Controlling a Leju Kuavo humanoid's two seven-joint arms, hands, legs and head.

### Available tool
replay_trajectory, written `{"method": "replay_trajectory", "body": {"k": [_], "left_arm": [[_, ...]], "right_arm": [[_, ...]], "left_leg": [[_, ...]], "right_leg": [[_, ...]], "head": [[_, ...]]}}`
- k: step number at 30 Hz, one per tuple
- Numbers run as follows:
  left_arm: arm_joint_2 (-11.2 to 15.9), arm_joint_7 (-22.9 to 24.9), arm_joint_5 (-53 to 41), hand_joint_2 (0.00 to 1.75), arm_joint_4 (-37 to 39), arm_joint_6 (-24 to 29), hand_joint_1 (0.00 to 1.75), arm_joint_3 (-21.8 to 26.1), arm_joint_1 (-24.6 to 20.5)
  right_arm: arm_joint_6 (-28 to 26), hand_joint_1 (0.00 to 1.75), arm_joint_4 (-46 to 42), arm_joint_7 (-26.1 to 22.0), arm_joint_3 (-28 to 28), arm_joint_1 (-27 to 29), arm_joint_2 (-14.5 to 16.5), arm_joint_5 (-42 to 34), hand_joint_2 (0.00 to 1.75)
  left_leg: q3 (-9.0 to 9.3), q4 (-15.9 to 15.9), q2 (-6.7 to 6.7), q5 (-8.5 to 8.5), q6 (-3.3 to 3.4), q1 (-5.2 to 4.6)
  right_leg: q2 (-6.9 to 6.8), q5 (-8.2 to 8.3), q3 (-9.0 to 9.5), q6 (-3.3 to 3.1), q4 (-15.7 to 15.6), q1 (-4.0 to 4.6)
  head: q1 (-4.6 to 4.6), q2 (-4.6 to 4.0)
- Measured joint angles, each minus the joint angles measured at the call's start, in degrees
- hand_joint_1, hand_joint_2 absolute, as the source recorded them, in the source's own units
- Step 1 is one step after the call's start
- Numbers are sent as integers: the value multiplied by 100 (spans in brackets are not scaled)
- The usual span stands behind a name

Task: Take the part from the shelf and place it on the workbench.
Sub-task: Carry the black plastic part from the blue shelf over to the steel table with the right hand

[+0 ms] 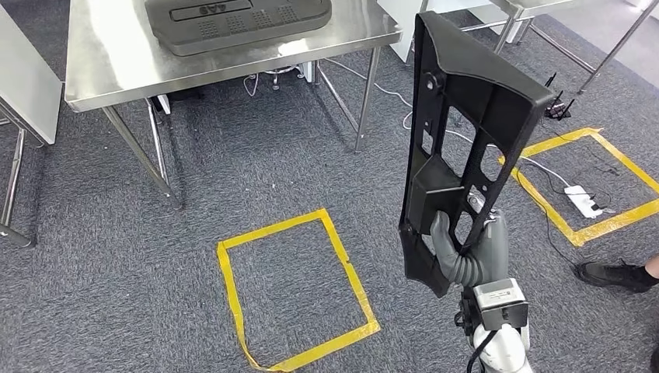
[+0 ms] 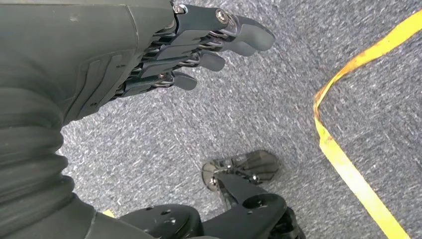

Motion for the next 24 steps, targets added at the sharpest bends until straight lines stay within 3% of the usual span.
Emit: {"method": "replay_trajectory", "body": {"k": [2,4,5,7,8,9,10,11,12,13,14,17,18,19,20,22,24], "left_arm": [[1,-1,0,175,-1,0,0,1,-1],[2,0,0,175,-2,-3,0,8,-4],[1,0,-1,175,-2,-4,0,16,-5],[-4,4,-2,175,-2,-7,0,37,-6],[-5,6,-4,175,-3,-8,0,46,-6],[-5,8,-6,175,-4,-9,0,53,-2],[-2,9,-15,175,-4,-10,0,60,2],[-1,10,-26,175,-4,-10,0,66,6],[0,11,-35,175,-2,-9,0,70,8],[1,11,-44,175,-2,-7,0,74,7],[1,10,-48,175,-1,-5,0,77,4],[2,4,-60,175,-2,-5,0,79,-4],[2,3,-67,175,-2,-6,0,79,-4],[2,2,-79,175,-2,-7,0,79,-3],[2,3,-91,175,-2,-9,0,79,-3],[-1,3,-109,175,-2,-18,0,79,-4],[-1,3,-111,175,-2,-27,0,80,-6]], "right_arm": [[-4,175,2,10,-1,-9,0,4,175],[-15,175,16,38,-6,-19,-1,13,175],[-21,175,28,53,-8,-21,-1,18,175],[-39,175,48,74,-9,-22,-1,31,175],[-50,175,48,77,-10,-26,2,33,175],[-61,175,51,84,-10,-28,6,34,175],[-71,175,56,94,-11,-30,11,33,175],[-81,175,62,104,-9,-33,18,31,175],[-85,175,68,115,-8,-36,20,30,175],[-91,175,72,121,-9,-42,21,29,175],[-95,175,72,122,-9,-50,20,28,175],[-98,175,81,127,-11,-64,16,19,175],[-98,175,88,134,-11,-63,15,15,175],[-98,175,96,143,-11,-62,15,12,175],[-98,175,101,151,-11,-63,14,10,175],[-98,175,104,161,-11,-71,14,9,175],[-97,175,105,168,-10,-81,14,9,175]], "left_leg": [[24,-23,-4,-6,79,4],[62,-35,-14,-41,166,-11],[94,-35,-22,-70,189,-28],[197,-43,-51,-171,151,-79],[136,175,-49,-315,80,-76],[-65,580,-43,-482,-12,-55],[-122,623,-16,-413,-100,1],[-180,643,-3,-368,-114,31],[-129,425,0,-209,-82,51],[52,20,1,-25,-16,53],[77,-25,-11,-57,73,32],[104,-35,-12,-94,161,14],[118,-35,-15,-112,175,5],[142,-34,-21,-132,181,-1],[174,-34,-30,-155,180,-3],[239,-29,-54,-211,148,-19],[273,-32,-71,-263,91,-47]], "right_leg": [[-3,-147,-194,-12,348,-5],[-6,-318,-645,-33,1025,15],[-5,-269,-815,-17,1174,35],[-6,104,-733,-43,666,87],[-13,232,-529,-125,302,82],[-16,281,-359,-222,64,73],[-12,225,-260,-252,45,40],[-7,158,-163,-216,22,16],[2,85,-126,-135,46,7],[8,-1,-142,-55,134,1],[6,-95,-254,-21,328,7],[2,-454,-939,-67,1470,25],[2,-480,-1120,-55,1712,31],[2,-406,-1185,-23,1723,33],[1,-251,-1132,20,1507,34],[-5,128,-804,72,704,45],[-9,313,-567,20,197,67]], "head": [[14,0],[35,0],[37,0],[38,0],[28,0],[18,0],[5,0],[-7,0],[-5,0],[5,0],[22,0],[58,0],[60,0],[61,0],[62,0],[74,0],[75,0]]}}
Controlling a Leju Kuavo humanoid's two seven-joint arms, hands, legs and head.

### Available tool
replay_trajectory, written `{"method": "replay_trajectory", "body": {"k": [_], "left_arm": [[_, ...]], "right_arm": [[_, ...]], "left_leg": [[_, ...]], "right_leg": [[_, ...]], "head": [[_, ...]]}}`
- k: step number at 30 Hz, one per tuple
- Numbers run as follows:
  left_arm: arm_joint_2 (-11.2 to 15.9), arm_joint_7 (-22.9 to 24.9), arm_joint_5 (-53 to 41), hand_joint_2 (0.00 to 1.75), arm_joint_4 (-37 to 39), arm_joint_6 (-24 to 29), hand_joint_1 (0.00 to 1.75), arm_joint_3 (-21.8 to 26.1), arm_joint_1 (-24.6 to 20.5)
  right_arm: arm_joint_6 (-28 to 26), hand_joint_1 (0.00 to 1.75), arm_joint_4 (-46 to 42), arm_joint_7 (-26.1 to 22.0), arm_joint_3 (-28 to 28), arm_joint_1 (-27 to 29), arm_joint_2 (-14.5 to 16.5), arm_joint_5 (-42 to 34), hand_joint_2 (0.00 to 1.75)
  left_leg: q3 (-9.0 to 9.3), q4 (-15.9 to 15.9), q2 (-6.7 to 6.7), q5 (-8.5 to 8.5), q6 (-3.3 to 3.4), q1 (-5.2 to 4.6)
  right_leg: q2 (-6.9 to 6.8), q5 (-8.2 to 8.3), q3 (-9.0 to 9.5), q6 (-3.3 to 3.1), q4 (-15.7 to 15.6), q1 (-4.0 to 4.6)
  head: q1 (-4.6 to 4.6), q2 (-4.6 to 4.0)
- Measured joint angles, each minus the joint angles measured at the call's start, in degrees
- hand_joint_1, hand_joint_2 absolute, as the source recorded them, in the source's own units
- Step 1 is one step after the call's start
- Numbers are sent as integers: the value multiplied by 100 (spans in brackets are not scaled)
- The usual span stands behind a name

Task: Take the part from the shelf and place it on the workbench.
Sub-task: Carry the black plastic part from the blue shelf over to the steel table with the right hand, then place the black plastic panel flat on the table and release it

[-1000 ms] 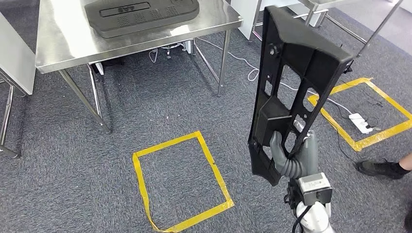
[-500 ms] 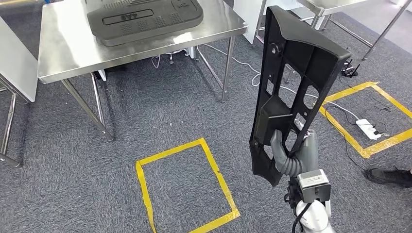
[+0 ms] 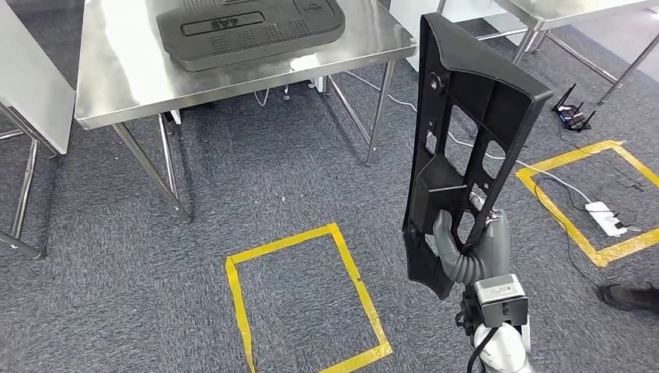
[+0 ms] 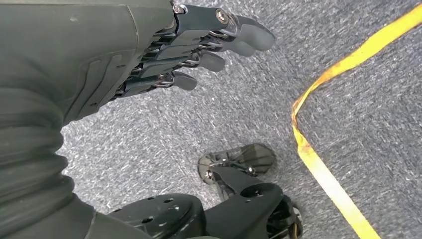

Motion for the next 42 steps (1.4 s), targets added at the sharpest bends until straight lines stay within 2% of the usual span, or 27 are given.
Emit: {"method": "replay_trajectory", "body": {"k": [2,3,5,6,8,9,10,11,13,14,15,19,21,23,24,25,26,28,30,32,35,36,38,39,40,41,42], "left_arm": [[1,0,0,175,0,-4,0,2,-2],[2,0,0,175,-2,-4,0,3,-1],[4,-2,0,175,-7,-4,0,5,-2],[5,-3,2,175,-9,-4,0,8,-1],[4,-3,4,175,-7,-5,0,16,2],[3,-3,5,175,-6,-6,0,24,6],[2,-3,6,175,-5,-7,0,34,10],[3,-3,7,175,-4,-8,0,45,13],[4,-3,7,175,-2,-10,0,60,14],[4,-3,7,175,0,-14,0,62,11],[3,-3,7,175,2,-17,0,63,8],[2,-3,9,175,3,-19,0,66,11],[2,-3,9,175,2,-19,0,67,11],[2,-2,9,175,2,-16,0,67,7],[3,-1,9,175,2,-14,0,67,7],[3,2,9,175,2,-12,0,68,8],[3,4,8,175,2,-11,0,68,9],[-1,6,6,175,2,-10,0,69,8],[-3,12,2,175,2,-7,0,69,5],[-2,31,-2,175,2,1,0,69,3],[0,57,-8,175,-4,12,0,73,4],[1,58,-9,175,-5,13,0,78,5],[-1,58,-9,175,-4,11,0,90,6],[-1,60,-9,175,-3,11,0,96,8],[-1,67,-14,175,-3,10,0,99,10],[1,77,-20,175,-2,8,0,101,11],[3,90,-27,175,-2,5,0,103,11]], "right_arm": [[1,175,4,10,0,-3,0,0,175],[1,175,7,13,0,-3,2,0,175],[1,175,8,17,-1,-11,3,1,175],[1,175,10,17,-2,-16,4,2,175],[1,175,19,18,-2,-23,5,10,175],[0,175,26,21,-1,-21,7,13,175],[-1,175,31,25,0,-19,8,15,175],[-2,175,35,30,0,-17,8,15,175],[-12,175,37,38,-1,-17,9,15,175],[-18,175,38,42,-2,-19,9,15,175],[-22,175,38,45,-2,-21,9,15,175],[-26,175,38,50,1,-20,14,16,175],[-27,175,37,49,0,-33,13,17,175],[-28,175,38,48,0,-34,11,13,175],[-30,175,39,48,0,-27,11,10,175],[-31,175,40,49,-1,-20,11,8,175],[-32,175,40,49,-1,-16,11,5,175],[-33,175,39,49,-1,-17,11,5,175],[-33,175,39,46,0,-20,11,5,175],[-29,175,39,30,1,-17,11,7,175],[-10,175,34,-67,8,-17,20,79,175],[-5,175,32,-105,14,-17,26,122,175],[-5,175,33,-160,40,-17,37,202,175],[-13,175,34,-177,60,-15,43,229,175],[-29,175,34,-193,79,-11,50,249,175],[-56,175,33,-212,92,-5,58,259,175],[-86,175,28,-232,99,4,67,265,175]], "left_leg": [[27,-31,-3,-27,-57,-5],[38,-37,2,-45,-87,7],[-33,194,25,-182,-144,23],[-169,492,36,-316,-164,32],[-579,1256,44,-580,-190,38],[-751,1508,46,-617,-199,41],[-832,1555,48,-540,-205,44],[-793,1365,54,-355,-206,48],[-506,638,75,88,-207,60],[-360,328,80,206,-192,59],[-276,151,80,242,-172,54],[-210,45,63,198,-22,36],[-172,14,60,189,45,51],[-159,13,59,163,88,39],[-148,13,58,148,101,33],[-131,13,55,131,110,28],[-103,13,49,111,113,25],[-36,12,33,64,95,21],[2,12,15,9,45,-5],[16,-7,6,-21,-10,-20],[-19,133,24,-130,-100,-3],[-122,369,33,-245,-124,4],[-504,1107,43,-531,-160,21],[-695,1417,44,-611,-178,30],[-820,1566,47,-596,-191,38],[-831,1483,55,-467,-198,46],[-734,1202,65,-257,-199,55]], "right_leg": [[2,6,49,-88,-73,20],[2,3,77,-127,-94,-3],[-4,-19,177,-217,-144,-51],[-9,-38,233,-260,-160,-69],[-13,-89,306,-321,-161,-47],[-10,-113,337,-335,-160,-40],[-3,-140,369,-336,-158,-36],[7,-171,410,-324,-156,-41],[26,-246,487,-269,-146,-40],[33,-281,508,-234,-136,-24],[36,-302,512,-198,-131,-5],[33,-353,482,-93,-117,8],[29,-540,233,-104,338,13],[30,-780,-254,-139,1160,18],[30,-830,-473,-134,1472,19],[30,-791,-596,-108,1582,19],[29,-661,-597,-66,1455,19],[21,-253,-300,0,658,22],[13,0,-9,-31,18,50],[13,26,55,-113,-94,87],[11,17,149,-237,-157,17],[7,4,199,-278,-176,-10],[1,-43,273,-345,-177,-1],[3,-64,301,-362,-177,6],[8,-87,329,-369,-176,11],[17,-114,363,-363,-174,12],[26,-145,404,-346,-172,9]], "head": [[-4,0],[-5,0],[-22,0],[-33,0],[-44,0],[-42,0],[-44,0],[-46,0],[-50,0],[-56,0],[-56,0],[-42,0],[-19,0],[1,0],[3,0],[4,0],[4,0],[13,0],[20,0],[21,0],[7,0],[-2,0],[-13,0],[-10,0],[-10,0],[-13,0],[-13,0]]}}
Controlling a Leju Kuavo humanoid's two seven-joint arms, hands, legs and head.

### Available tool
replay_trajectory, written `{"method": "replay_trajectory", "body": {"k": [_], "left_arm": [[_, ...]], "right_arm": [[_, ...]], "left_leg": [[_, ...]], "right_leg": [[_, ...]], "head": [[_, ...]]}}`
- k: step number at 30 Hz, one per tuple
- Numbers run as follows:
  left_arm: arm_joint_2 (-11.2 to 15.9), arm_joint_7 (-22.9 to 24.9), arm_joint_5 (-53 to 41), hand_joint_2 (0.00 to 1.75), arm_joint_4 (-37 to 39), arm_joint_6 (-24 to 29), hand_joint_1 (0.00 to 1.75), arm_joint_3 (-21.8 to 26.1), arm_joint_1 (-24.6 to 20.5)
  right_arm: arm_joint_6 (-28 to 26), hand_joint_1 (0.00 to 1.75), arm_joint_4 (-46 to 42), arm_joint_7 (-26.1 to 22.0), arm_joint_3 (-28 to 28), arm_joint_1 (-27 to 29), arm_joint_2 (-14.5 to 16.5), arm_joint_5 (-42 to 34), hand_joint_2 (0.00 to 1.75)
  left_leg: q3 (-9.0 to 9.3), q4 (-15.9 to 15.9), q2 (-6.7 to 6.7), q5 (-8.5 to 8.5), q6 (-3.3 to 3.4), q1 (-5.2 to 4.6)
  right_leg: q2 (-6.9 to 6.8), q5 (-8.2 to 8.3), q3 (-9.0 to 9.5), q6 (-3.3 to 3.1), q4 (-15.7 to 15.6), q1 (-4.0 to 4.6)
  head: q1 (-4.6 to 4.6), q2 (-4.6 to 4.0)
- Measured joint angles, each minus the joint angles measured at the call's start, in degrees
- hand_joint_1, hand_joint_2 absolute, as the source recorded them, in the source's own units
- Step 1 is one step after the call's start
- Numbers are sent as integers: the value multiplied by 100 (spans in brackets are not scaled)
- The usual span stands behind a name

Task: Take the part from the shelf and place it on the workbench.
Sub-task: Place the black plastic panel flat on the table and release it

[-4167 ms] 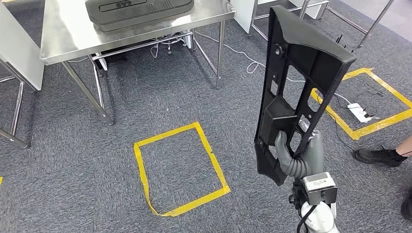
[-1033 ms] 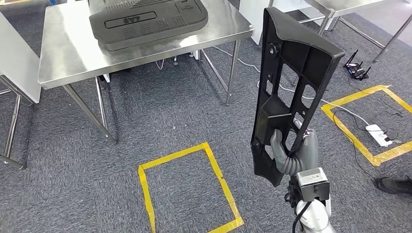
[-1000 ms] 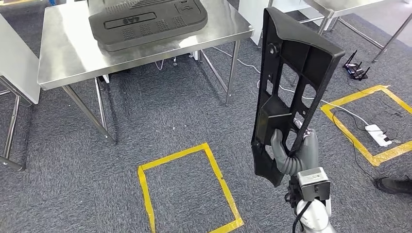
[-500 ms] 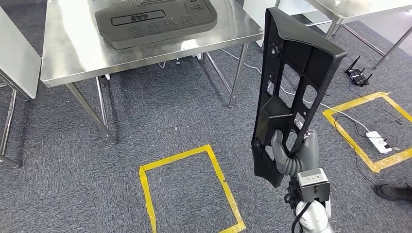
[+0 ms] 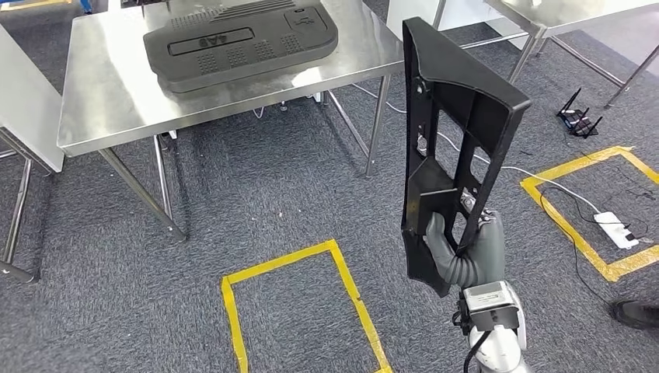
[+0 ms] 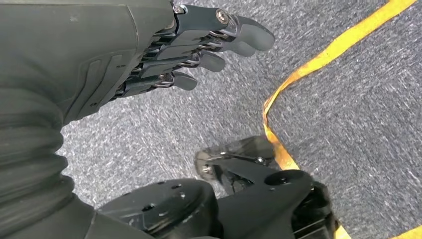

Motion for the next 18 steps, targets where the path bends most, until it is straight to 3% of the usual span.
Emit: {"method": "replay_trajectory", "body": {"k": [2,3,8,10,12,13,14,16,17,18], "left_arm": [[4,21,-9,175,1,-7,0,4,-1],[4,26,-9,175,1,-8,0,7,-5],[4,35,-10,175,2,-9,0,24,-14],[3,37,-10,175,2,-9,0,34,-18],[3,44,-17,175,2,-9,0,41,-20],[4,50,-21,175,2,-9,0,42,-19],[4,55,-28,175,2,-9,0,43,-17],[-1,59,-38,175,2,-9,0,43,-13],[-3,57,-43,175,2,-9,0,43,-13],[-5,55,-48,175,2,-9,0,43,-16]], "right_arm": [[-58,175,-20,-33,2,13,14,-2,175],[-80,175,-37,-43,1,16,17,-4,175],[-120,175,-109,-67,5,37,27,-9,175],[-128,175,-137,-79,1,46,30,-26,175],[-134,175,-150,-93,-9,67,28,-65,175],[-134,175,-151,-98,-19,86,26,-87,175],[-133,175,-151,-101,-30,104,24,-109,175],[-130,175,-157,-104,-53,119,21,-134,175],[-127,175,-162,-104,-61,117,20,-140,175],[-121,175,-166,-105,-66,114,21,-144,175]], "left_leg": [[332,-757,21,381,8,10],[463,-1006,22,461,26,6],[586,-1186,7,439,196,-31],[612,-1206,6,429,260,-17],[622,-1206,5,402,297,-22],[633,-1206,3,385,306,-24],[654,-1206,0,364,309,-24],[719,-1206,-11,313,291,-21],[749,-1204,-15,283,267,-30],[768,-1203,-21,250,236,-44]], "right_leg": [[14,-74,73,59,17,15],[18,-103,90,93,24,29],[15,-195,46,222,105,24],[9,-390,-240,219,611,21],[9,-609,-713,200,1389,24],[9,-636,-897,216,1634,23],[8,-566,-978,254,1662,18],[-1,-205,-799,361,1070,2],[-13,-22,-639,389,666,0],[-20,101,-499,379,354,7]], "head": [[-3,0],[-2,0],[1,0],[17,0],[24,0],[24,0],[26,0],[31,0],[35,0],[38,0]]}}
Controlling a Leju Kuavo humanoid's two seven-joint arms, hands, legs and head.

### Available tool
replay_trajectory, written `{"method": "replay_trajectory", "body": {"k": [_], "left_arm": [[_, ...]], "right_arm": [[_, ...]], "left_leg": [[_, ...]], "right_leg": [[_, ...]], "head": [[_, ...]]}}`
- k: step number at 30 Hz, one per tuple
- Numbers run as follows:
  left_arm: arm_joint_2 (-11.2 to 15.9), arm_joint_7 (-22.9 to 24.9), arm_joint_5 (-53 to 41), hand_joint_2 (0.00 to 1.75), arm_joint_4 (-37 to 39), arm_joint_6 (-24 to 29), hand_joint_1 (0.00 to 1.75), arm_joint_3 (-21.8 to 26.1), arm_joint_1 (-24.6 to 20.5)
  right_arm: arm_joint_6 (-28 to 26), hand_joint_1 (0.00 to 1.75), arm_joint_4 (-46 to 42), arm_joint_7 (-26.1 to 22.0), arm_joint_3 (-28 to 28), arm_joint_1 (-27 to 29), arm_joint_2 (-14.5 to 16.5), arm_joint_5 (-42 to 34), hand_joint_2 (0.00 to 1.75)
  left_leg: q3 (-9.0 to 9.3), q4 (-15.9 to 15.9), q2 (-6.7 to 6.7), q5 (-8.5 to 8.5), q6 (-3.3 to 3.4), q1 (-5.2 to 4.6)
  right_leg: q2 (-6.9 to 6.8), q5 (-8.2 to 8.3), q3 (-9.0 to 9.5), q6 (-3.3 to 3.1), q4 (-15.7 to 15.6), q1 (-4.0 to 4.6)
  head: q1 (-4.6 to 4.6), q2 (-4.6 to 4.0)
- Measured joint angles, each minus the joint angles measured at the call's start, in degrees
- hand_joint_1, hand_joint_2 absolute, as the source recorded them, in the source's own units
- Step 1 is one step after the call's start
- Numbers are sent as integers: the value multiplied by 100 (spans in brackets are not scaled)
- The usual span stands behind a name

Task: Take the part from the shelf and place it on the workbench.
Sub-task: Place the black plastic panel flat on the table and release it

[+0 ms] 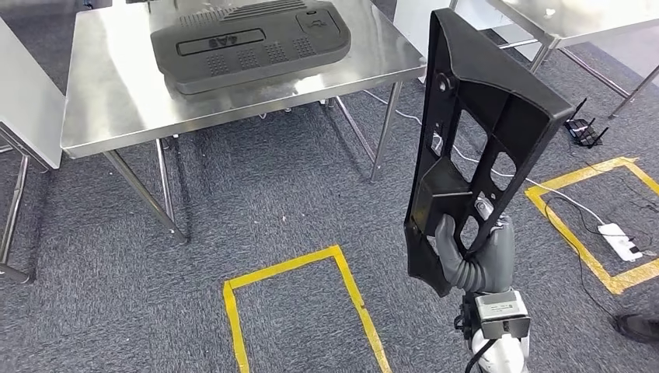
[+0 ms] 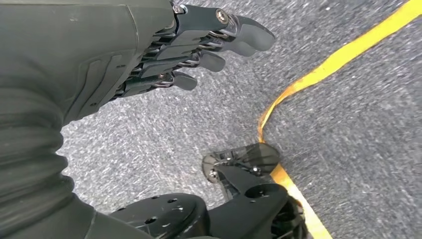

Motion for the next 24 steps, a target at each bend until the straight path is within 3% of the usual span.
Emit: {"method": "replay_trajectory", "body": {"k": [1,4,6,9,10,11,12,14,15,17,20,21,22,24], "left_arm": [[0,-2,-6,175,0,0,0,0,-3],[1,-4,-26,175,-3,0,0,1,-7],[1,-4,-35,175,-8,2,0,2,-8],[-1,-1,-37,175,-8,4,0,2,-4],[-1,2,-37,175,-7,5,0,2,1],[-2,4,-37,175,-6,5,0,3,8],[-1,5,-37,175,-5,6,0,3,14],[3,8,-37,175,-4,7,0,6,25],[7,9,-37,175,-4,8,0,9,27],[9,11,-37,175,-4,10,0,16,23],[2,14,-37,175,-4,10,0,24,18],[2,18,-37,175,-4,12,0,27,19],[2,21,-37,175,-4,14,0,32,17],[3,27,-35,175,-4,17,0,44,14]], "right_arm": [[7,175,-3,0,-3,-1,1,-5,175],[32,175,-4,5,-13,-1,1,-17,175],[44,175,-9,8,-21,-5,2,-20,175],[55,175,-11,9,-22,-7,5,-20,175],[56,175,-10,10,-22,-5,7,-20,175],[57,175,-9,11,-21,-3,8,-20,175],[57,175,-8,12,-21,0,8,-20,175],[57,175,-7,13,-21,2,9,-20,175],[56,175,-8,14,-22,2,9,-20,175],[56,175,-9,16,-23,3,9,-20,175],[55,175,-13,20,-29,6,10,-20,175],[53,175,-15,20,-32,5,10,-20,175],[52,175,-15,20,-34,4,9,-20,175],[50,175,-16,20,-36,16,3,-20,175]], "left_leg": [[11,-2,-4,-29,-32,-14],[44,-26,-3,-89,-117,-14],[-37,215,12,-208,-166,3],[-614,1287,28,-585,-204,12],[-806,1555,29,-628,-206,13],[-916,1634,30,-559,-199,13],[-911,1482,30,-375,-181,12],[-652,748,30,116,-117,-3],[-504,403,31,264,-90,-16],[-363,82,30,297,-39,-55],[-235,-27,24,253,54,-48],[-168,-52,22,249,80,-35],[-113,-77,19,241,102,-22],[-68,-88,17,195,124,-23]], "right_leg": [[-5,60,87,-38,-184,10],[3,39,158,-196,-251,24],[5,1,245,-290,-276,-6],[-3,-90,391,-405,-285,3],[1,-122,433,-420,-285,16],[12,-160,483,-424,-284,26],[24,-205,545,-416,-284,33],[45,-304,668,-386,-285,40],[50,-357,703,-358,-285,56],[55,-411,748,-287,-300,75],[53,-451,826,-189,-274,74],[49,-511,764,-181,-158,71],[45,-604,618,-180,87,64],[43,-826,136,-189,822,49]], "head": [[1,0],[-3,0],[-20,0],[-46,0],[-45,0],[-46,0],[-47,0],[-47,0],[-45,0],[-47,0],[-46,0],[-37,0],[-31,0],[-18,0]]}}
